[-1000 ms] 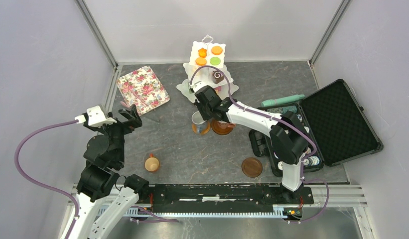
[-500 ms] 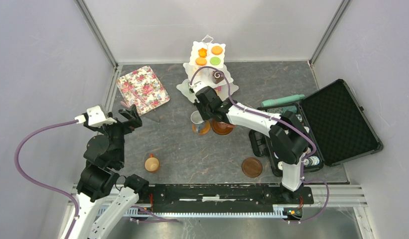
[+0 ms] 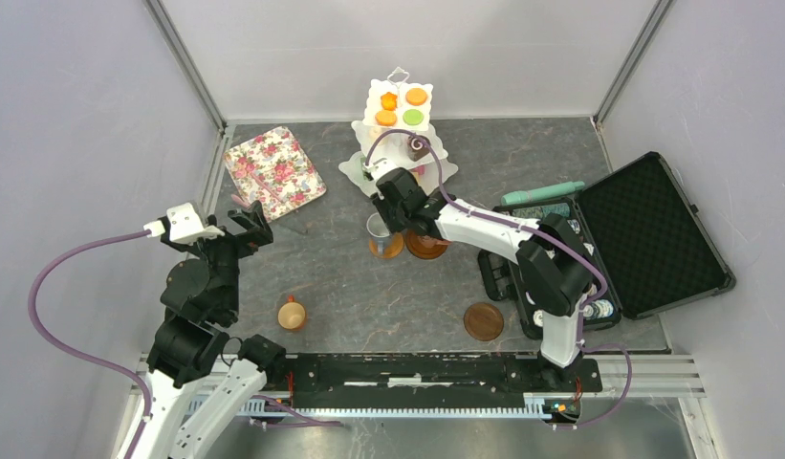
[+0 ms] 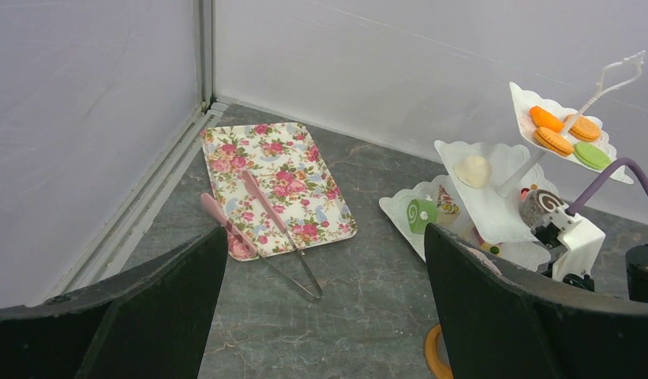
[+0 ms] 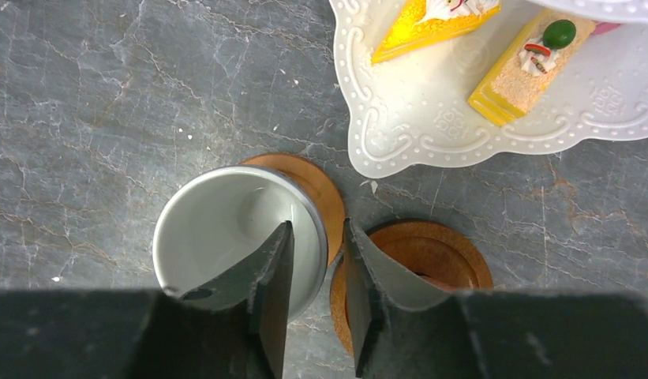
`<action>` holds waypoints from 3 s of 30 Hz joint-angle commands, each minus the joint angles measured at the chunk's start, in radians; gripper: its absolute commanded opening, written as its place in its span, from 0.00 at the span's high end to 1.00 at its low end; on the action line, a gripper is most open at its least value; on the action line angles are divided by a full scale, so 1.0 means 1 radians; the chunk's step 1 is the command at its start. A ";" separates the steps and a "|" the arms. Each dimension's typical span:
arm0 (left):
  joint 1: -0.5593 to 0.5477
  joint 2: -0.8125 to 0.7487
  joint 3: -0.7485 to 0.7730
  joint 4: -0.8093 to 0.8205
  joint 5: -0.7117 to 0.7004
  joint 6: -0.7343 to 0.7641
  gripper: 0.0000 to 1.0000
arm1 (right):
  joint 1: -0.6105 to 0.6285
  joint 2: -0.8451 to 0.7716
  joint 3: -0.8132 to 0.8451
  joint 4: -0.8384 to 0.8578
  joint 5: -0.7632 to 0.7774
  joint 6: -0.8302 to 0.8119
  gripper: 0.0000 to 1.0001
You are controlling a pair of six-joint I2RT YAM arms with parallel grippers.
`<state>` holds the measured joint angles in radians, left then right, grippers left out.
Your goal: Serve the afternoon tea
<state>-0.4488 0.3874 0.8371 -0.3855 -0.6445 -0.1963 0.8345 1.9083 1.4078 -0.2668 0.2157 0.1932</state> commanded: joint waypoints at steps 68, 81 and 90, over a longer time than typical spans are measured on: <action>0.012 0.401 0.153 -0.230 0.469 -0.222 0.00 | 0.367 -0.640 -0.684 0.202 0.173 -0.007 0.15; -0.431 0.521 -0.029 -0.256 0.542 -0.574 0.15 | 0.224 -1.089 -0.878 0.112 0.360 -0.054 0.06; -0.626 0.790 -0.045 -0.180 0.404 -0.675 0.51 | 0.200 -1.179 -0.901 0.030 0.395 -0.045 0.05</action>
<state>-1.0492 1.1038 0.7887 -0.6308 -0.1516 -0.7811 1.0386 0.7540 0.5236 -0.2028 0.5728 0.1509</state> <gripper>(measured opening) 0.522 0.946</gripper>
